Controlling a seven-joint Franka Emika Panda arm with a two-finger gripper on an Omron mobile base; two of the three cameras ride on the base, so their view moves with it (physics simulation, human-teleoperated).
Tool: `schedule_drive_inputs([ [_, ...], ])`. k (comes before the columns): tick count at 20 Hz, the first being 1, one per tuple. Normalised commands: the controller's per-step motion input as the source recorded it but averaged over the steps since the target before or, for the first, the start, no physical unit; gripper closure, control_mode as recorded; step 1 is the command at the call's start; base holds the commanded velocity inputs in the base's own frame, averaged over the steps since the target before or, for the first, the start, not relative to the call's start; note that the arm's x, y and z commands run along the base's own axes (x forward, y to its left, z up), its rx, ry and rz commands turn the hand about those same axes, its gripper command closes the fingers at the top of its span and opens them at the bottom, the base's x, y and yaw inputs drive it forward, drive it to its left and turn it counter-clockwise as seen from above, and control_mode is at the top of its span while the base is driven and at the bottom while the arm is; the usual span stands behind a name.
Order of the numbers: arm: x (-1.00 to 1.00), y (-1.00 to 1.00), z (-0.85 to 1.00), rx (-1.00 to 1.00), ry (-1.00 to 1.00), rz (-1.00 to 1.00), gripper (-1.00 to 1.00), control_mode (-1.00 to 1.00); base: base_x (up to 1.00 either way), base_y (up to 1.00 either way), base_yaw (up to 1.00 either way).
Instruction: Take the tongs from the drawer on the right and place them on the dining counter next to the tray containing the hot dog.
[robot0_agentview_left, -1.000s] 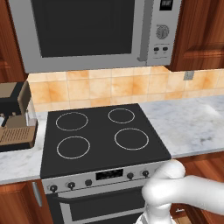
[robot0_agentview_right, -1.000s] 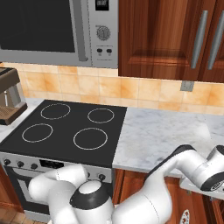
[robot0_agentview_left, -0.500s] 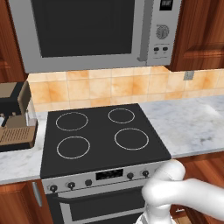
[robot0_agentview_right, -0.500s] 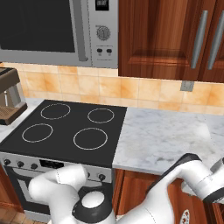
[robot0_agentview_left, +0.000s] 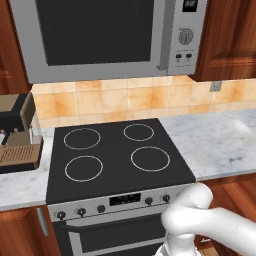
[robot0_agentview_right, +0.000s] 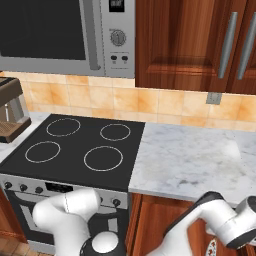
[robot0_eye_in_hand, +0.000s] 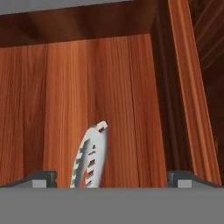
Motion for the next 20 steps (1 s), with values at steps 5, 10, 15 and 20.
schedule_drive_inputs([
  [5,-0.12,0.33,-0.36,-0.17,0.0,-0.06,-1.0,-1.0,0.0,0.0,0.0],
  [10,0.0,0.64,-0.17,-0.16,0.0,-0.08,-1.0,-1.0,0.0,0.0,0.0],
  [15,0.01,0.17,-0.05,-0.03,0.0,-0.01,-1.0,-1.0,0.0,0.0,0.0],
  [20,0.09,-0.22,-0.02,0.0,0.0,0.0,-1.0,-1.0,0.0,0.0,0.0],
])
